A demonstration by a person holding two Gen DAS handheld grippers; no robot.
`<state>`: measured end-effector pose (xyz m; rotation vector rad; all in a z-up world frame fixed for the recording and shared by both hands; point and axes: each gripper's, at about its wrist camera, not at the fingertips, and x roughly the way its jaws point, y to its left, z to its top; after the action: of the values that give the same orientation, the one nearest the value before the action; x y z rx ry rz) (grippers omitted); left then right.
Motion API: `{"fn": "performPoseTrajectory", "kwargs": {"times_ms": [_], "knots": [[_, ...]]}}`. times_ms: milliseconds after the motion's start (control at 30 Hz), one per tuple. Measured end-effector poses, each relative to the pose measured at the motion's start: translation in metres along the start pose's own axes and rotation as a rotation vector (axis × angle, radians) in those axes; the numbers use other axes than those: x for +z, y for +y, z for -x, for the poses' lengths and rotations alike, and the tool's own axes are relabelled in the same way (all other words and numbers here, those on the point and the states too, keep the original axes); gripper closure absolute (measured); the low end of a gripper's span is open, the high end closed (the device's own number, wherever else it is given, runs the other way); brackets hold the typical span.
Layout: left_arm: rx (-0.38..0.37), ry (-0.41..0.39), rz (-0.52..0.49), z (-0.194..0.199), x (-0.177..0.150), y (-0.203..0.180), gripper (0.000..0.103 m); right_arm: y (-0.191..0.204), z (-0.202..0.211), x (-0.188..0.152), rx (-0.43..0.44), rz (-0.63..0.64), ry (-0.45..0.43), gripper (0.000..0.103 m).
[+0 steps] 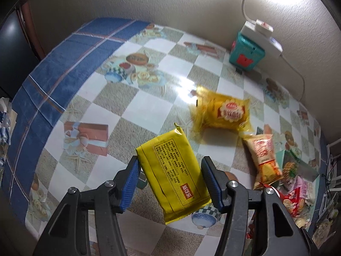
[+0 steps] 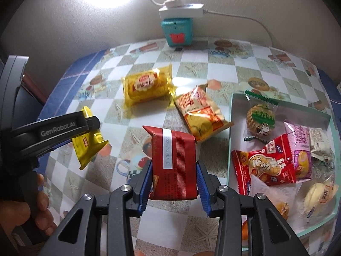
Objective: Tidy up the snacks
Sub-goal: 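Lift and carry the yellow biscuit pack and red wafer pack over the box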
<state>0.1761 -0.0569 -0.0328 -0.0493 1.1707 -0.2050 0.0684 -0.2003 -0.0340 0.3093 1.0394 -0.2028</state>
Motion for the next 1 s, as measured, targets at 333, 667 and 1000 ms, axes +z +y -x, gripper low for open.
{"fn": "performPoseTrajectory", "kwargs": {"times_ms": [333,667,1000], "knots": [[-0.044,-0.128,-0.018,0.051,0.011,-0.017,0.043,-0.023,0.044,0.012,0.015,-0.054,-0.108,0.061],[-0.089,-0.176,-0.075,0.076,0.002,-0.053,0.043,-0.094,0.061,0.013,-0.071,-0.200,-0.126,0.061],[-0.137,-0.153,-0.233,0.071,-0.026,-0.131,0.043,-0.205,0.071,-0.005,-0.169,-0.449,-0.124,0.061]]}}
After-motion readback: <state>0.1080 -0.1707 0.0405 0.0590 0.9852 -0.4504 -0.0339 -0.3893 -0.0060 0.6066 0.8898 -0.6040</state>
